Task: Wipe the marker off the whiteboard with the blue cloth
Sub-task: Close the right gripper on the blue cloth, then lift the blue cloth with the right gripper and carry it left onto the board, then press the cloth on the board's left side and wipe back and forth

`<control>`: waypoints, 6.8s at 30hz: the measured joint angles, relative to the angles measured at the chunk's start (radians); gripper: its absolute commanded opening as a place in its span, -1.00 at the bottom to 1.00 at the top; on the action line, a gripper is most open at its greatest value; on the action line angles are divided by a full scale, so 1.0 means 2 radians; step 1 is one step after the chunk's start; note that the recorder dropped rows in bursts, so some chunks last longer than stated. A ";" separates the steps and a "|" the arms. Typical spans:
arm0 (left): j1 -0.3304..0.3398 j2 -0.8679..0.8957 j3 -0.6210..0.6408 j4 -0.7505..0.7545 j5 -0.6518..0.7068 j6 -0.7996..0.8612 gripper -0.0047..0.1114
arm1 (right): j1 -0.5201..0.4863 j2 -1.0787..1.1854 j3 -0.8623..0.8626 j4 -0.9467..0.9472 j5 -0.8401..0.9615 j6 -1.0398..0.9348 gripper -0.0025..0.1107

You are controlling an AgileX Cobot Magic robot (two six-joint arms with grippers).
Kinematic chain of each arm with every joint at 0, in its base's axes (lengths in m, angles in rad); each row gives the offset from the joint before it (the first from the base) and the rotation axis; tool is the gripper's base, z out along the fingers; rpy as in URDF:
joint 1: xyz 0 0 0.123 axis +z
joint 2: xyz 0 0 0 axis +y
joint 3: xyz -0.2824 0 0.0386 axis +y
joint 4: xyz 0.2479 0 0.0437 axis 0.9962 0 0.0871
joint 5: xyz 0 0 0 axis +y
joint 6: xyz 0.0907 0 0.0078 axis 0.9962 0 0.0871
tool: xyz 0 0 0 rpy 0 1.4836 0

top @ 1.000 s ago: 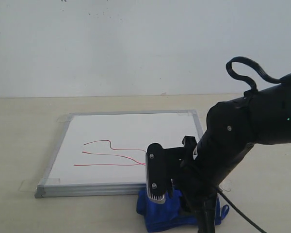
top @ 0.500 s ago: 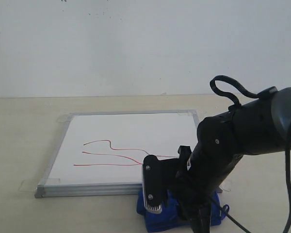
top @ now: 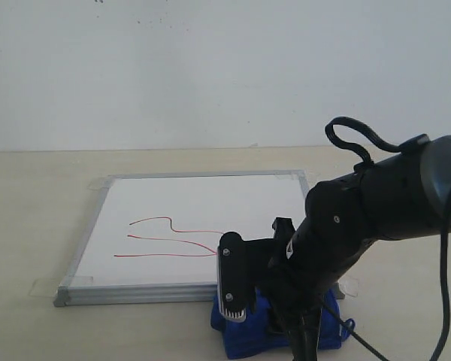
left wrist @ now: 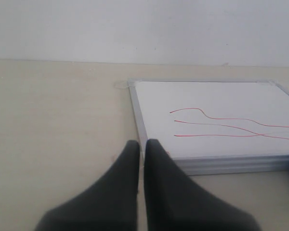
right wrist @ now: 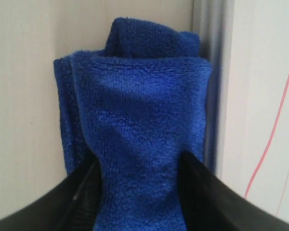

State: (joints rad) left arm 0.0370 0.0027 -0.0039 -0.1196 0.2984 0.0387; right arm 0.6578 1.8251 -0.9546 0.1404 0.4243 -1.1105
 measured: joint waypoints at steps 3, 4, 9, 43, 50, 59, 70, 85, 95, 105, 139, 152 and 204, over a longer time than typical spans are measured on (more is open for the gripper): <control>0.000 0.000 0.000 0.000 0.000 0.000 -0.85 | 0.000 0.000 0.000 0.000 0.002 0.002 -0.12; 0.000 0.000 0.000 0.000 0.000 0.000 -0.85 | 0.000 0.000 0.000 0.000 0.002 0.002 -0.12; 0.000 0.000 0.000 0.000 0.000 0.000 -0.85 | 0.000 0.000 0.000 0.000 0.003 0.005 -0.12; 0.000 0.000 0.000 0.000 0.000 0.000 -0.85 | 0.000 0.013 -0.002 0.004 0.002 0.020 -0.96; 0.000 0.000 0.000 0.000 0.000 0.000 -0.85 | 0.000 -0.015 -0.014 0.004 0.014 0.024 -0.96; 0.000 0.000 0.000 0.000 0.000 0.000 -0.85 | 0.000 -0.105 -0.021 0.004 -0.007 0.051 -0.96; 0.000 0.000 0.000 0.000 0.000 0.000 -0.85 | 0.000 -0.116 -0.021 0.004 -0.118 0.359 -0.96; 0.000 0.000 0.000 0.000 0.000 0.000 -0.85 | 0.037 0.031 -0.264 0.019 0.027 0.704 -0.96; 0.000 0.000 0.000 0.000 0.000 0.000 -0.85 | 0.054 0.255 -0.574 0.009 0.221 0.743 -0.96; 0.000 0.000 0.000 0.000 0.000 0.000 -0.85 | 0.054 0.353 -0.720 0.042 0.262 0.753 -0.96; 0.000 0.000 0.000 0.000 0.000 0.000 -0.85 | 0.071 0.413 -0.771 -0.180 0.371 0.735 -0.96; 0.000 0.000 0.000 0.000 0.000 0.000 -0.85 | 0.061 0.433 -0.778 0.068 0.276 0.643 -0.96; 0.000 0.000 0.000 0.000 0.000 0.000 -0.85 | 0.068 0.439 -0.783 -0.272 0.314 0.757 -0.96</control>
State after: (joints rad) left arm 0.0370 0.0027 -0.0039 -0.1196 0.2984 0.0387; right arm 0.7938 2.7033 -2.5202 -0.4031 1.0518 0.4035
